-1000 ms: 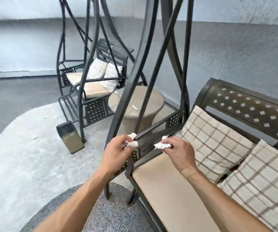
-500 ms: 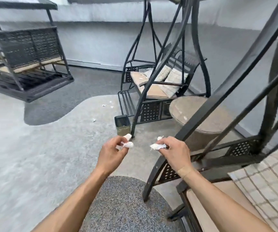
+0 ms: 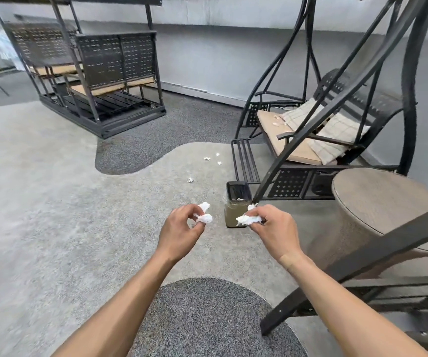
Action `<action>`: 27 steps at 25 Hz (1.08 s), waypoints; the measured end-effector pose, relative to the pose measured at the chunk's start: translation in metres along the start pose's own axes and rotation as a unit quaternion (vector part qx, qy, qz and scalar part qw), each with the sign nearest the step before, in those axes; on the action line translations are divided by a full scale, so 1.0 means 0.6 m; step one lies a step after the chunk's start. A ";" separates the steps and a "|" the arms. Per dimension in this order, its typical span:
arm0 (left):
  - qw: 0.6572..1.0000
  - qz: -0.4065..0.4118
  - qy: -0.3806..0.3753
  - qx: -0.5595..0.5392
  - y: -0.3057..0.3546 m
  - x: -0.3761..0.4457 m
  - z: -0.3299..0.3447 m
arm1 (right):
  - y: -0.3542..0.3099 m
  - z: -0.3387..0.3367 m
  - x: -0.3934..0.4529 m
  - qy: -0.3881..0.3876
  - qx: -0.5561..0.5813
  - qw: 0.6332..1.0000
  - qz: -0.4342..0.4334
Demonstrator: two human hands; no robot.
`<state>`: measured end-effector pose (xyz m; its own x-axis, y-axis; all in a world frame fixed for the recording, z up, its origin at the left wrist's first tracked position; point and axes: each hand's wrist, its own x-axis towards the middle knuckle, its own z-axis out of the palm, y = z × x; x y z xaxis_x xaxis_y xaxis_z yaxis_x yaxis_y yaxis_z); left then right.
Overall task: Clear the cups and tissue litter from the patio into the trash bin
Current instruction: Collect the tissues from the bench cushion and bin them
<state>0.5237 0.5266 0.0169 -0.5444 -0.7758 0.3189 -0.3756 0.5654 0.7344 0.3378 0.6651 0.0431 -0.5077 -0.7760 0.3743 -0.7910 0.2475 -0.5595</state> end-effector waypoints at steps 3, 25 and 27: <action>1.000 -0.007 0.006 0.002 -0.028 0.050 0.001 | 0.012 0.033 0.057 0.002 0.009 1.000 -0.010; 1.000 -0.020 -0.012 -0.006 -0.125 0.592 0.203 | 0.286 0.153 0.606 -0.018 0.018 1.000 0.002; 0.999 -0.021 -0.030 -0.012 -0.149 0.648 0.216 | 0.299 0.175 0.649 -0.010 0.014 1.000 0.008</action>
<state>0.2484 0.2106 -0.0027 -0.5738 -0.7793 0.2517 -0.3815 0.5263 0.7599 0.0339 0.3463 0.0110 -0.5122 -0.7842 0.3502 -0.7730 0.2432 -0.5859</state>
